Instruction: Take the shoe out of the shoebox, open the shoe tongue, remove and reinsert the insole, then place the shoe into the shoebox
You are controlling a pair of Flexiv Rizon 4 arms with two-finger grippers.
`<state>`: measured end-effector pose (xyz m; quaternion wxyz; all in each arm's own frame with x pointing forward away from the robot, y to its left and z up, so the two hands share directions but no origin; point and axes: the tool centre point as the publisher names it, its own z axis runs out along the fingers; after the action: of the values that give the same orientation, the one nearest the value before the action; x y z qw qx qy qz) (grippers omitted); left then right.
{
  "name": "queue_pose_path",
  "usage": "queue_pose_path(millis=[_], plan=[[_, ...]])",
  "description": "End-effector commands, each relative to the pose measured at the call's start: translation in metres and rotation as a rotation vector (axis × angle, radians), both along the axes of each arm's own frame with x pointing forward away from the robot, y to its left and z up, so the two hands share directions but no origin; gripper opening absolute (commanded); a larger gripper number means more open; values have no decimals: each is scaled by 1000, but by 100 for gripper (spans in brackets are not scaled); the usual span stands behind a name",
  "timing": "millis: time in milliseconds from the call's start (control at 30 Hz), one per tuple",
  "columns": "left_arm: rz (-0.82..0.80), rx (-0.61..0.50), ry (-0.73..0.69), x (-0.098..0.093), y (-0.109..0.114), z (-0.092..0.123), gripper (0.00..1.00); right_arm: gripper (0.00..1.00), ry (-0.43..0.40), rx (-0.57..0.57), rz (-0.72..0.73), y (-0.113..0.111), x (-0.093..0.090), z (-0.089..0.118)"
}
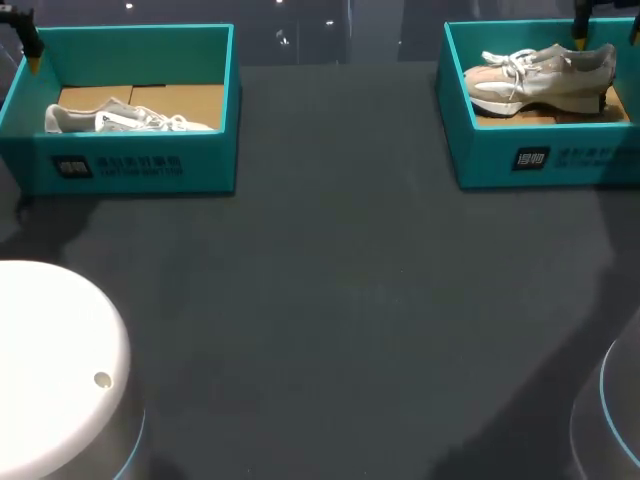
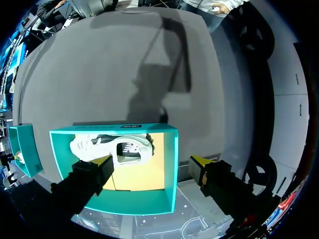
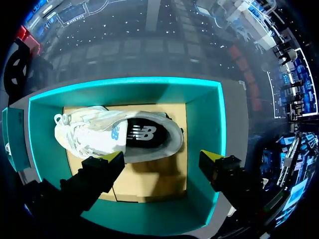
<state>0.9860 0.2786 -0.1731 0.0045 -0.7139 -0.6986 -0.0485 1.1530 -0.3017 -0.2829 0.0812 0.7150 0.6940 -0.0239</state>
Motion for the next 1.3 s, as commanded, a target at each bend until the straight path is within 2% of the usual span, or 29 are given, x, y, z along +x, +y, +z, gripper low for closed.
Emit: queue_pose_path(millis=[33, 233, 500, 567, 767, 1100, 1300], plan=[[-1, 2, 0, 0, 0, 0, 100, 100, 19, 5, -6, -6, 10, -11], [-1, 2, 0, 0, 0, 0, 100, 97, 26, 6, -19, -15, 14, -21], [-1, 2, 0, 0, 0, 0, 100, 74, 39, 12, -39, -24, 17, -36], [-1, 2, 0, 0, 0, 0, 100, 72, 49, 10, -41, -25, 18, -41], [-1, 2, 0, 0, 0, 0, 100, 71, 72, 20, -49, -29, 21, -56], [-1, 2, 0, 0, 0, 0, 100, 73, 95, 42, -63, -34, 21, -70], [-1, 2, 0, 0, 0, 0, 100, 69, 114, 50, -77, -36, 19, -77]])
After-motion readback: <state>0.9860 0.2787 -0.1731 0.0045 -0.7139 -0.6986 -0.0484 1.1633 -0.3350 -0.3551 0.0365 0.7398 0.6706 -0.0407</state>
